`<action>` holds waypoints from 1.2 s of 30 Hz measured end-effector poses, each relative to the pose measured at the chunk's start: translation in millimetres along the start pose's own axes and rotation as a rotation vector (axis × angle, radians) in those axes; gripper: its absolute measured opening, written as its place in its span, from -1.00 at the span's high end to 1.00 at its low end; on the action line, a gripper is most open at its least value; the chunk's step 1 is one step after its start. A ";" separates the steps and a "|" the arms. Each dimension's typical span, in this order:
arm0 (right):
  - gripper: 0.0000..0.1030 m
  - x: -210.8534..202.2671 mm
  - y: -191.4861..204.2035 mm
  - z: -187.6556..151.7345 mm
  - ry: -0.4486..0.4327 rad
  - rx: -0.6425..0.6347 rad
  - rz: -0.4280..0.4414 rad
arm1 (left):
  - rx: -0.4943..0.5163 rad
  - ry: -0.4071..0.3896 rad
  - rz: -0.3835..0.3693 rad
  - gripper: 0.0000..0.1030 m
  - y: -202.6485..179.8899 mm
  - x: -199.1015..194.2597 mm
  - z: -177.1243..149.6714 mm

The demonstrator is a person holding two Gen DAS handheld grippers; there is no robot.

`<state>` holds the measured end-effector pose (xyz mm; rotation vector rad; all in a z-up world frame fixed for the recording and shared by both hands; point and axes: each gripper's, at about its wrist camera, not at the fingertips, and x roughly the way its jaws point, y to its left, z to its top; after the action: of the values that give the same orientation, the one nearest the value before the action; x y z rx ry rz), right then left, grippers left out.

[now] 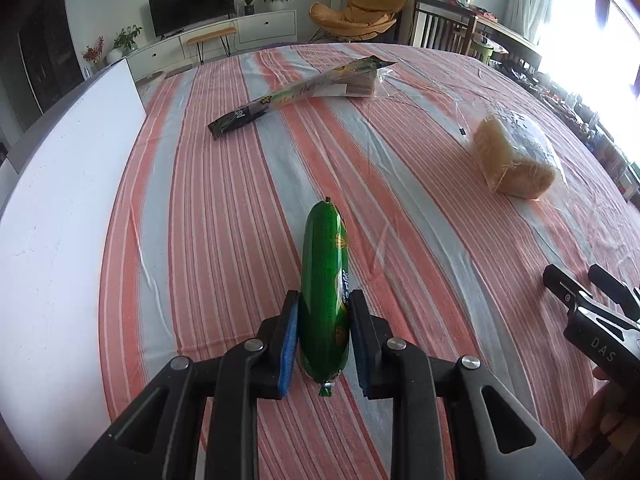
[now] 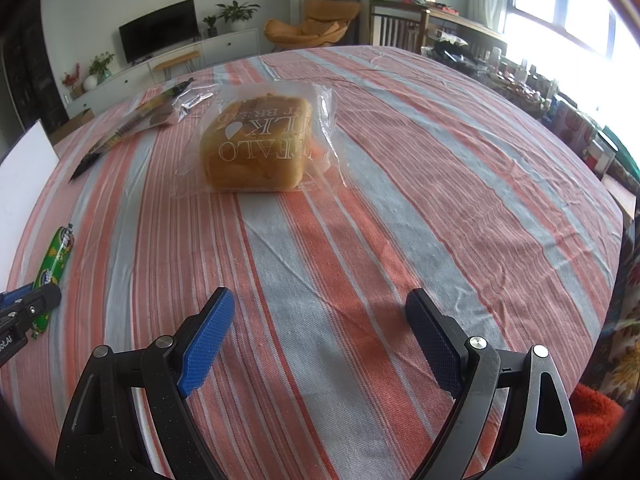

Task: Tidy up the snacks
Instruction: 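Grasp the green tube snack with the left tool and lift it, then grasp the bagged bread loaf with the right tool while the left holds the green tube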

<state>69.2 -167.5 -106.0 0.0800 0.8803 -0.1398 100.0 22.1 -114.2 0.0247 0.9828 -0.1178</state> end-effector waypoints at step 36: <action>-0.75 -0.5 -0.5 0.2 0.000 -0.001 0.007 | -0.007 -0.039 0.044 -1.00 -1.0 17.8 1.3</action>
<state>69.0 -167.9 -105.5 0.0824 0.8798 -0.1335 110.7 19.4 -128.2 0.0377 0.9433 -0.0739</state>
